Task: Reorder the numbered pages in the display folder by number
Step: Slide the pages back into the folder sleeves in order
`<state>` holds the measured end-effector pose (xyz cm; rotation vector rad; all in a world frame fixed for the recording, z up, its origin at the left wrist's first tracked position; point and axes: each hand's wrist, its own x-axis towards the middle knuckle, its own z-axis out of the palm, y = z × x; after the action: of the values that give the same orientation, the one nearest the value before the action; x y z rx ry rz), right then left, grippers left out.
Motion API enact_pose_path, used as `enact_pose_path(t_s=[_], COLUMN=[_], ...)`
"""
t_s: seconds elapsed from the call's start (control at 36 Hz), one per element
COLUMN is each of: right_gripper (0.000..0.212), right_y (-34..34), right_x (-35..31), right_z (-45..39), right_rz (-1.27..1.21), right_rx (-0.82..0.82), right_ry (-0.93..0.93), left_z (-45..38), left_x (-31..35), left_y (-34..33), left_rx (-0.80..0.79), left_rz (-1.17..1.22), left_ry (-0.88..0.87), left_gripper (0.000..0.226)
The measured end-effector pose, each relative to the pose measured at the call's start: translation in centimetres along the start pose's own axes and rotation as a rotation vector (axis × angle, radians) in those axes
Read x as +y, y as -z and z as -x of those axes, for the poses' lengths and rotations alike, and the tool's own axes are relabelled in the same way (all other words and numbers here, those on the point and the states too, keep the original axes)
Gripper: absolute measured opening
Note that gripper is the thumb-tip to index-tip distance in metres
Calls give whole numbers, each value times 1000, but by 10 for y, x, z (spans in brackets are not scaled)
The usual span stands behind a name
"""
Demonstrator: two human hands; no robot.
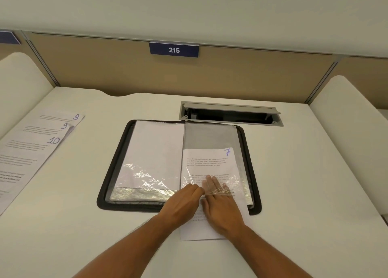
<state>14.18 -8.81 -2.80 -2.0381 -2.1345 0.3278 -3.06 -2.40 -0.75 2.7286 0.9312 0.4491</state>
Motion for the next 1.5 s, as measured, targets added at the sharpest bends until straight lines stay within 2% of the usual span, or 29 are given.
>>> enact_pose_path(t_s=[0.25,0.36,0.44,0.56,0.78,1.0,1.14,1.22,1.33,1.5], right_gripper=[65,57,62,57,65,68,65,63,63,57], right_y=[-3,-8,-13,-11,-5,-7,-6,-3,-1,-3], right_x=[-4,-8,-6,-7,-8,1,5,7,9,-2], right_z=[16,44,57,49,7,-26,-18,-2,16,26], right_rz=[34,56,85,83,20,108,163,179,185,143], right_rx=[77,118,101,78,35,-32,46,87,106,72], right_ry=[0,16,25,2,-37,-66,-130,-151,-120,46], left_z=[-1,-1,-1,-1,-2,-2,-1,-1,-2,-2], left_x=[1,2,2,1,-1,1,3,3,5,2], left_y=[1,2,0,0,2,5,7,5,5,1], left_rx=[46,46,46,47,49,23,30,17,17,6], left_rz=[-2,0,-2,1,-19,6,4,-25,-25,-32], left_ry=[-16,-27,-28,-26,-18,-19,-17,-8,-15,-6], left_gripper=[33,34,29,28,28,20,32,29,26,29])
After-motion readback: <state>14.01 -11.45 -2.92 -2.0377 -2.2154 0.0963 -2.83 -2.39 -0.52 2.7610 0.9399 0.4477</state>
